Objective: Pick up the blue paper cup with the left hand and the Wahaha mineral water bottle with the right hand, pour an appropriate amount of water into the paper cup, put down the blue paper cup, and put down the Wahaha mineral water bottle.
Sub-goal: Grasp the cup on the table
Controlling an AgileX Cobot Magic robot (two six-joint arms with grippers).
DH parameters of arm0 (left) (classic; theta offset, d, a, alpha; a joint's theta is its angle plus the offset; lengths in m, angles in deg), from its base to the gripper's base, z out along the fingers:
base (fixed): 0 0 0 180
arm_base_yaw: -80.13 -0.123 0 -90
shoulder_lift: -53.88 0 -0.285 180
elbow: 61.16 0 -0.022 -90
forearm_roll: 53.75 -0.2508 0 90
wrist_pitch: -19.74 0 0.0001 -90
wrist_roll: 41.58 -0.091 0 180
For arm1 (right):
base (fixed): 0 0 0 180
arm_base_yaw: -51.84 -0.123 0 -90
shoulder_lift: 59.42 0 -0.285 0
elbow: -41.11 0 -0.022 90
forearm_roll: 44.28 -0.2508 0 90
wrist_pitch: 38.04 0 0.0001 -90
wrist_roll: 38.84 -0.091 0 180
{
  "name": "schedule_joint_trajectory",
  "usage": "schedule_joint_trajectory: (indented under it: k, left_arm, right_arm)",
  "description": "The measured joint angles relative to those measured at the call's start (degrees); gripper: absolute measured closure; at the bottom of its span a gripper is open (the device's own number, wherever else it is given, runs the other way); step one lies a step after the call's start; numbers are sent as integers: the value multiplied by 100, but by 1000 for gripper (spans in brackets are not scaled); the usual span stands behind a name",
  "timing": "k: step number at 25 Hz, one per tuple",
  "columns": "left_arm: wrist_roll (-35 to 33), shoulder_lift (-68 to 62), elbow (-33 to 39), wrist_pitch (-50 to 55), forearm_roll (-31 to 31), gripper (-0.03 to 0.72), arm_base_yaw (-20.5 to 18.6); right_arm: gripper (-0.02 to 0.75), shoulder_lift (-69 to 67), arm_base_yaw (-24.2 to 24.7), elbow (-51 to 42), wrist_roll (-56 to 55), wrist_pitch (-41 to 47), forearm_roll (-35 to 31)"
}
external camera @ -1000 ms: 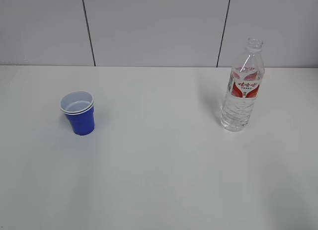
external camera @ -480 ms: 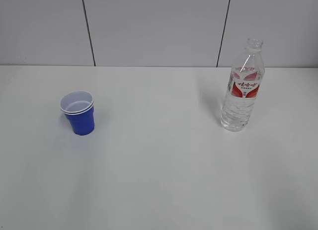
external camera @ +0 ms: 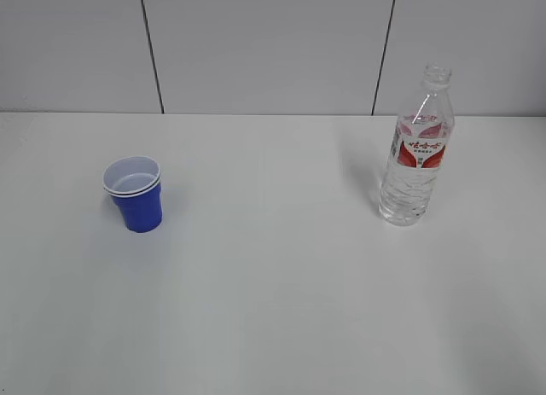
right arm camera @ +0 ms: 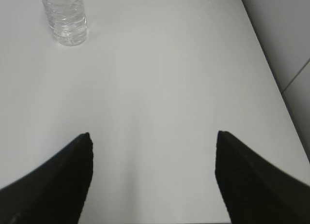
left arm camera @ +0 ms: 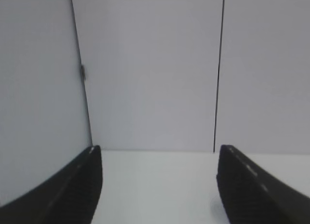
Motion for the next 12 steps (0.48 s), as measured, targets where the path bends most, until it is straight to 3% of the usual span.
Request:
schedule_joint_trajectory:
  k: [12]
  left_arm:
    - [0,-626,0,-1547,284,125,297]
  right_arm:
    - [150,0,0,0,0,0,0]
